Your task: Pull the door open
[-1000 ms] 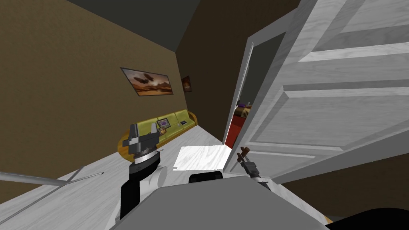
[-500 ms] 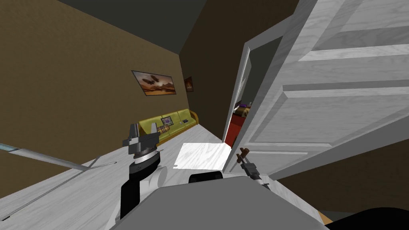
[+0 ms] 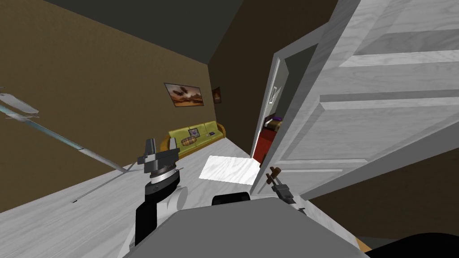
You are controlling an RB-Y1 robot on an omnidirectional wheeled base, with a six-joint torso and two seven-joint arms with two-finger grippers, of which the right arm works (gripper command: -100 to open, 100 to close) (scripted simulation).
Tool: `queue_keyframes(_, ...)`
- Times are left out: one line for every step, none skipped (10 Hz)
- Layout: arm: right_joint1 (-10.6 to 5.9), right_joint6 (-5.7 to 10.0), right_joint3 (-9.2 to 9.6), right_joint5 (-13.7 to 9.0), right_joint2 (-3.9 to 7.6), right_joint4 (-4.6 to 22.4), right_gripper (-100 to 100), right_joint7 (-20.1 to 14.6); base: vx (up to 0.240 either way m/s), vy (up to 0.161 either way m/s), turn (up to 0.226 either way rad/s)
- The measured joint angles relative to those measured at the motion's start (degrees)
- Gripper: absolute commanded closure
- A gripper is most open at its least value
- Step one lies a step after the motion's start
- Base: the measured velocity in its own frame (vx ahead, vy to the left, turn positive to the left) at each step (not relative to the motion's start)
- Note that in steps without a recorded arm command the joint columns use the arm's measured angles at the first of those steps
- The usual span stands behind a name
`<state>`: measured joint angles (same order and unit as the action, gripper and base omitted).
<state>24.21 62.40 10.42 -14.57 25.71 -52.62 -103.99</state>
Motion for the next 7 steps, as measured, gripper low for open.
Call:
queue_keyframes(-0.10, 0.56, 0.14, 0.15, 0.36, 0.52, 100, -0.38, -0.200, -0.026, 0.083)
queue_keyframes(-0.10, 1.00, 0.33, 0.30, 0.69, 0.89, 100, -0.77, -0.088, -0.016, 0.016)
queue_keyframes(-0.01, 0.99, 0.44, 0.37, 0.70, 1.01, 100, -0.84, -0.161, -0.025, 0.127)
queue_keyframes(-0.19, 1.17, 0.45, 0.41, 0.90, 1.32, 100, -1.00, -0.209, -0.033, 0.155)
queue_keyframes(-0.45, 1.53, 0.46, 0.47, 1.16, 1.68, 100, -1.27, -0.197, -0.053, 0.121)
queue_keyframes(-0.62, 1.84, 0.61, 0.61, 1.29, 1.98, 100, -1.50, -0.205, -0.059, 0.133)
queue_keyframes(-0.77, 2.16, 0.82, 0.77, 1.44, 2.30, 100, -1.75, -0.190, -0.070, 0.132)
